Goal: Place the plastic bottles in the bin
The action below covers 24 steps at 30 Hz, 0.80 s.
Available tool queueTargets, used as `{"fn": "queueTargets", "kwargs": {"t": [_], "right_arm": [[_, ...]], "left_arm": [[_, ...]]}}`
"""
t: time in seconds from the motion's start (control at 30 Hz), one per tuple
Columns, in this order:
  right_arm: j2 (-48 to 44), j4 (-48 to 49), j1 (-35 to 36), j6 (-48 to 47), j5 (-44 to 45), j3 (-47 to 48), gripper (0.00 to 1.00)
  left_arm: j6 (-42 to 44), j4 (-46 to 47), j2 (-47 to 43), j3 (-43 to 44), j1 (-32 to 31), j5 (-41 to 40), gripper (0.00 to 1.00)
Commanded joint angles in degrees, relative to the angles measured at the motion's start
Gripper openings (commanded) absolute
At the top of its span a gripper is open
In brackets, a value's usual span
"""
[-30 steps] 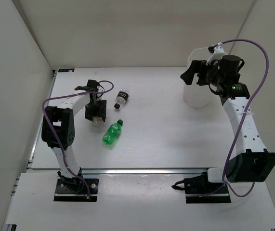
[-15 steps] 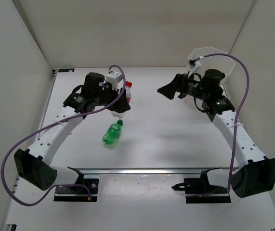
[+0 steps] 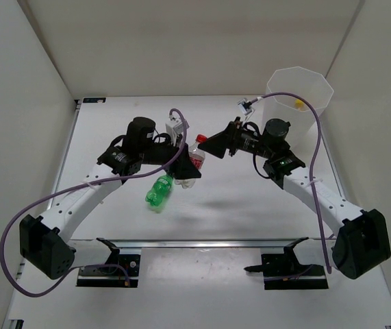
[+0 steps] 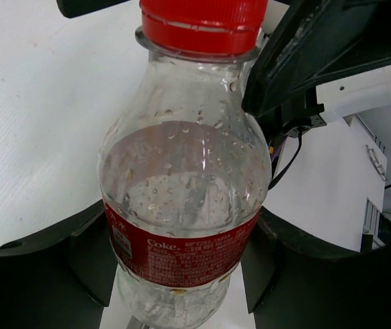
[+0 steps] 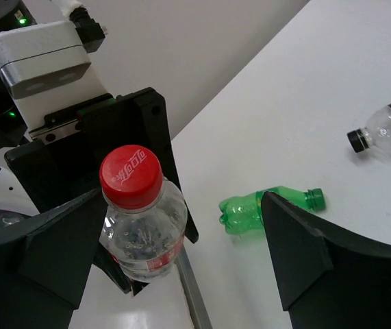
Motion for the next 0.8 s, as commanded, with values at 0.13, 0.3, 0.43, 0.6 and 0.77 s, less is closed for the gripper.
{"fn": "queueTargets", "kwargs": {"t": [0.13, 0.3, 0.43, 0.6, 0.77], "right_arm": [[3.31, 11.41, 1.11, 4.08, 0.95, 0.32, 0.63], [4.54, 12.64, 1.99, 4.97, 0.41, -0.47, 0.65], [4.98, 13.78, 2.17, 6.02, 0.32, -0.57, 0.59], [4.90, 11.24, 1.29, 5.06, 1.11, -0.04, 0.08], [3.49, 5.18, -0.55, 1.47, 3.91, 0.40, 0.00]], "left_arm": [[-1.99, 3.96, -2.20, -2.25, -0.91, 3.51, 0.13], [-3.48, 5.09, -0.88, -3.48, -0.64, 3.68, 0.13], [-4.10, 5.71, 0.44, -2.61, -0.30, 4.03, 0.12], [-7.17, 8.96, 1.14, -3.66, 0.41, 5.26, 0.18], [-11.39, 13.62, -0.70, -5.77, 2.78, 6.58, 0.65]]}}
